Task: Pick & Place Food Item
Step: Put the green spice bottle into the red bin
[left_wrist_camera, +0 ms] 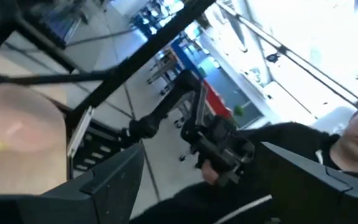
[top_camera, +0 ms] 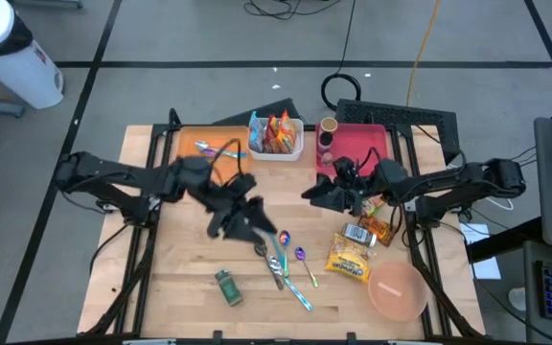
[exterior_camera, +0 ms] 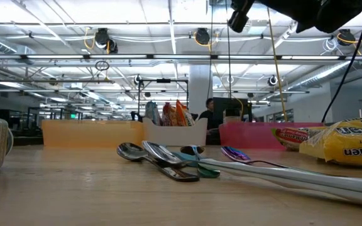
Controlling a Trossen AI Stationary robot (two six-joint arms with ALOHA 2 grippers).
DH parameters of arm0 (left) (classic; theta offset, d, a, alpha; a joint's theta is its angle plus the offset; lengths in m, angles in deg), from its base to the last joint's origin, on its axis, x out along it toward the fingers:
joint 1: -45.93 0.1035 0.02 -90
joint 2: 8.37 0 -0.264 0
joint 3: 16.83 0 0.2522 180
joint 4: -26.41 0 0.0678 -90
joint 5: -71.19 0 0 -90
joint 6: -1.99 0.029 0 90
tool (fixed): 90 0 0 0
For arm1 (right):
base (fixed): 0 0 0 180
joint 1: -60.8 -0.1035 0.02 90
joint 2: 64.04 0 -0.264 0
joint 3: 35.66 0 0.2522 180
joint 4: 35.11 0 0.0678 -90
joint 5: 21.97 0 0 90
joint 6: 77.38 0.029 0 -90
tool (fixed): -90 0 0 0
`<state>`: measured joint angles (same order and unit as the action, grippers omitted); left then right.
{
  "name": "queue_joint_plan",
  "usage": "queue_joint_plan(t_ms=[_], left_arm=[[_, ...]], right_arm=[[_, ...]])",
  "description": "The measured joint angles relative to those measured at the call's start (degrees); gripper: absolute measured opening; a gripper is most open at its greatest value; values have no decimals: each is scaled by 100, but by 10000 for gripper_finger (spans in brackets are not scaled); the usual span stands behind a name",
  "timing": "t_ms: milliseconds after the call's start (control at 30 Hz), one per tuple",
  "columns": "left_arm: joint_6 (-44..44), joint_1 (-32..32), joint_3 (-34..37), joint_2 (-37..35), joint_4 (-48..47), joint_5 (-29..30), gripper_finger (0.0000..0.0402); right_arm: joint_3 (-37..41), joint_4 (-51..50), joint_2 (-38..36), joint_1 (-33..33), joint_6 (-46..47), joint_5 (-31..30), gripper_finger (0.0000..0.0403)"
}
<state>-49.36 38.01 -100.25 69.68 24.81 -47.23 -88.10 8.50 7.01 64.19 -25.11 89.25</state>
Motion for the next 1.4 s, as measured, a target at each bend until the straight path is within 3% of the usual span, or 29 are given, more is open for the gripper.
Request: queue_joint_plan(t_ms=[100, 300, 467, 600, 700, 800, 1100, 1267, 1400], left_arm=[[-123, -437, 4, -67, -747, 781, 324], [-1263, -1301, 6, -83, -2188, 2448, 324], [-3076, -2106, 6, -82, -3239, 3561, 324], [-5005, -2811, 6, -47, -3685, 4467, 324], [-6064, -3206, 1, 162, -3716, 4818, 324], [-6938, -3423, 1, 522, -3716, 4719, 324], [-8718, -3421, 1, 1465, -4112, 3626, 324], [-8988, -3132, 1, 1702, -4647, 2797, 324], [-8995, -2869, 1, 1799, -4850, 2699, 324]], right_arm=[[-2, 39, -44, 5, 122, 269, 211], [0, 51, -187, 3, 473, 1146, 210], [0, 70, -246, -85, 574, 1784, 210], [0, 39, -254, -370, 546, 1824, 210], [0, -22, -254, -673, 337, 1807, 210], [0, -156, -251, -999, 110, 1807, 210], [0, -952, -249, -1639, -460, 1755, 210], [0, -1105, -249, -1707, -680, 1442, 210], [0, -1122, -249, -1691, -779, 1332, 210]])
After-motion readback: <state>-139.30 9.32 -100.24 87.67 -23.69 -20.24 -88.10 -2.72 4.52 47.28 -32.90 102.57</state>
